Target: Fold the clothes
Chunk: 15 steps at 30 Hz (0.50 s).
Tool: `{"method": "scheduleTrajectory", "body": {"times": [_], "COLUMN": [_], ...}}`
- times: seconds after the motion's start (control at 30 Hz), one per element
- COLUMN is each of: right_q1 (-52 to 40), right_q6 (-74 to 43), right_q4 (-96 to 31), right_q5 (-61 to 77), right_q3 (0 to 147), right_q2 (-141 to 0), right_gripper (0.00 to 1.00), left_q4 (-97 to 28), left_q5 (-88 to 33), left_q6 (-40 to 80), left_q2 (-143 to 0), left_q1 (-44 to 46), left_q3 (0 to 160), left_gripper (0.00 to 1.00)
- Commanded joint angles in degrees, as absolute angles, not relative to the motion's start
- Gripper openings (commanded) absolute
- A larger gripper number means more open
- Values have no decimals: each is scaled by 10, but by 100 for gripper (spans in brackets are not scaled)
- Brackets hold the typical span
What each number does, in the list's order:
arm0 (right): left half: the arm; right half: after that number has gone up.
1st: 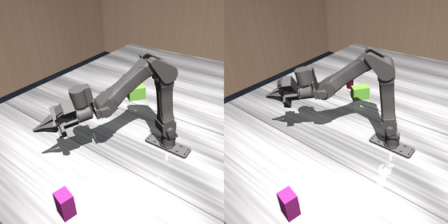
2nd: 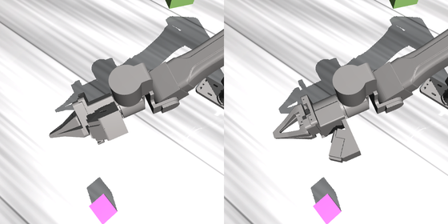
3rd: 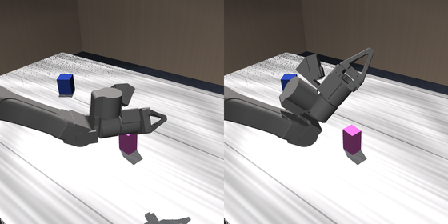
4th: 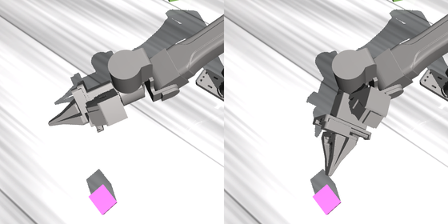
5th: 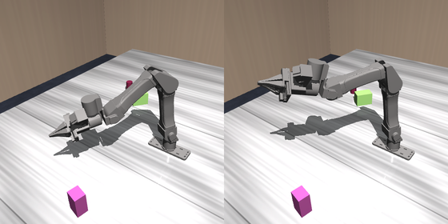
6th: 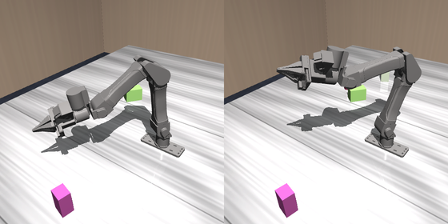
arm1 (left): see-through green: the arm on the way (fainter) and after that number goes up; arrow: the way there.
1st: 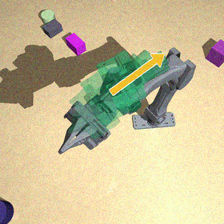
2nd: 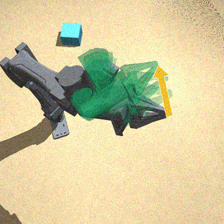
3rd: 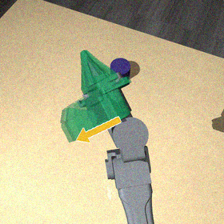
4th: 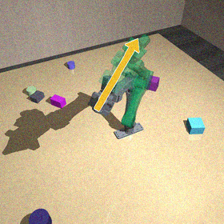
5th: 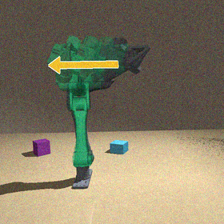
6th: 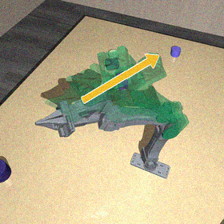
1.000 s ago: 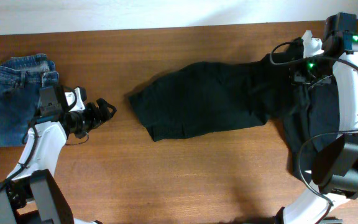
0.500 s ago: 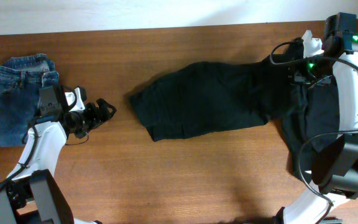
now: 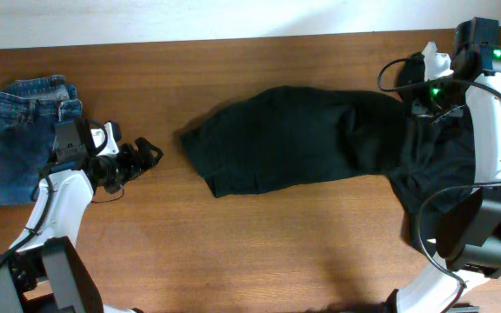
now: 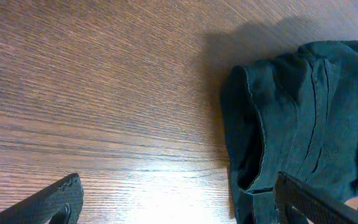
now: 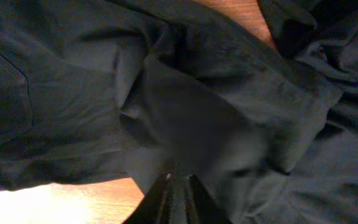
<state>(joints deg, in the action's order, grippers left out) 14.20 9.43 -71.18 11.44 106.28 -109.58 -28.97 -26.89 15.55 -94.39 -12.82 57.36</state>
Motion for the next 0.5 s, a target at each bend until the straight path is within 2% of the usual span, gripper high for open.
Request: {"method": "scheduleTrajectory", "body": {"times": [0.0,0.07,0.13,0.2,0.23,0.3,0.47], "right_q1": [139,139,139,139,140,144,175], "right_q6": [96,97,96,94,90,90,70], "right_q4": [-712,-712,-712,-712,-712,-711,-701], "right_q5": [117,114,68,32,18,16,20], "right_q3": [1068,1068,1068,1068,1068,1062,1046], "right_q2": [-1091,-1091,-1091,-1091,-1091,-1091,-1117], "right_gripper": [29,43,53,58,65,69,70], "left_q4": [-290,-290,-290,-290,-290,-290,-295], "left_q5": [-265,-265,-265,-265,-265,-265,-265], "left_q6": [144,144,144,144,144,144,144], "left_q2": [-931,-931,-931,-931,-931,-931,-931], "left_q1": [-129,-129,-129,-129,-129,-129,-129], "left_q3": [580,580,580,580,580,580,580], "left_gripper": [98,98,98,98,98,98,98]}}
